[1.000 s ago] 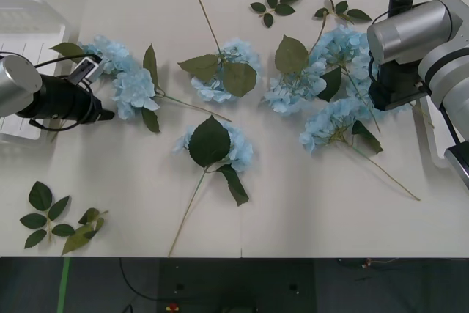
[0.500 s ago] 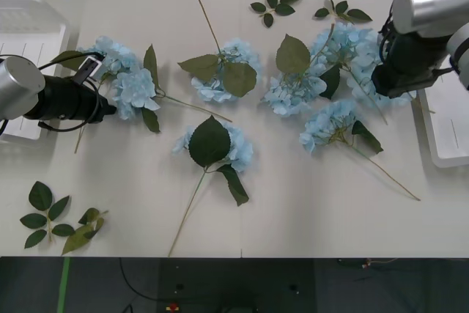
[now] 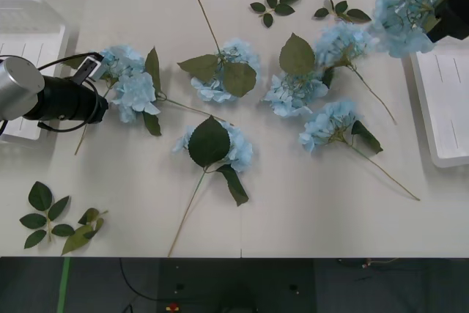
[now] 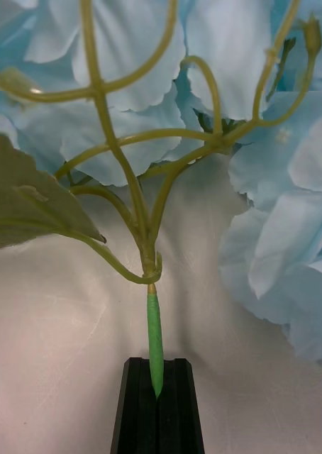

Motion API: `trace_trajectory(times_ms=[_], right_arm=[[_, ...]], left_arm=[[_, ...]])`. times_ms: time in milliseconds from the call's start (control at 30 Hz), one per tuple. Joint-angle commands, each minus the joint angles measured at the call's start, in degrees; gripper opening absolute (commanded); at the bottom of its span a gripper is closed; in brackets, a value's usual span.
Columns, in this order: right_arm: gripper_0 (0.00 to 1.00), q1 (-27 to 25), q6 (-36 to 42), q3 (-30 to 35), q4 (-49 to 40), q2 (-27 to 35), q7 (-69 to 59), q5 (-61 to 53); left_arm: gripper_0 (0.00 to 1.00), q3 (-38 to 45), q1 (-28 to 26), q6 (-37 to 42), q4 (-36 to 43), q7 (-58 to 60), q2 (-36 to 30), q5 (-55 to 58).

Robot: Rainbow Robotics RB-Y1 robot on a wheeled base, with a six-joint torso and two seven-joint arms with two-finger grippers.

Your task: Place the red flowers into the right box and the blue flowers into the left box. If a person shows an open palm, hand one flower to the person first, then continue sorting.

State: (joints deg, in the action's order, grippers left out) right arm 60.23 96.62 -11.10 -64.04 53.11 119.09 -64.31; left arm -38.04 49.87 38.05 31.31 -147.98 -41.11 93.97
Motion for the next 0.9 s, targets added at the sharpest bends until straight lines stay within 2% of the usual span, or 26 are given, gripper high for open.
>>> trace_trajectory(times_ms=[33,233,333,433,700,900], right_arm=[[0.00,-5.9,-2.9,3.2,-11.4,5.3,4.0,-13.3],[0.00,-11.8,-15.0,4.6,-20.8,6.1,5.3,-28.6],[0.00,-12.2,-21.0,4.7,-22.0,4.5,5.9,-34.2],[0.00,-11.9,-25.9,4.7,-22.4,2.1,6.6,-37.6],[0.00,-12.0,-37.0,4.6,-28.4,-6.7,8.4,-38.8],[0.00,-12.0,-40.9,4.5,-30.6,-15.2,10.5,-38.3]], left_arm=[[0.00,-1.9,-0.9,-0.9,-0.7,4.1,0.7,1.7],[0.00,-1.3,-0.8,-1.3,7.4,3.7,-4.9,1.0],[0.00,-0.3,-0.7,-1.0,14.5,4.5,-9.6,-0.5],[0.00,3.4,-0.7,2.4,18.3,8.0,-13.2,-0.6],[0.00,19.8,-0.7,18.1,19.8,19.3,-19.6,-10.9],[0.00,22.4,-0.7,24.9,19.6,27.7,-23.4,-25.9]])
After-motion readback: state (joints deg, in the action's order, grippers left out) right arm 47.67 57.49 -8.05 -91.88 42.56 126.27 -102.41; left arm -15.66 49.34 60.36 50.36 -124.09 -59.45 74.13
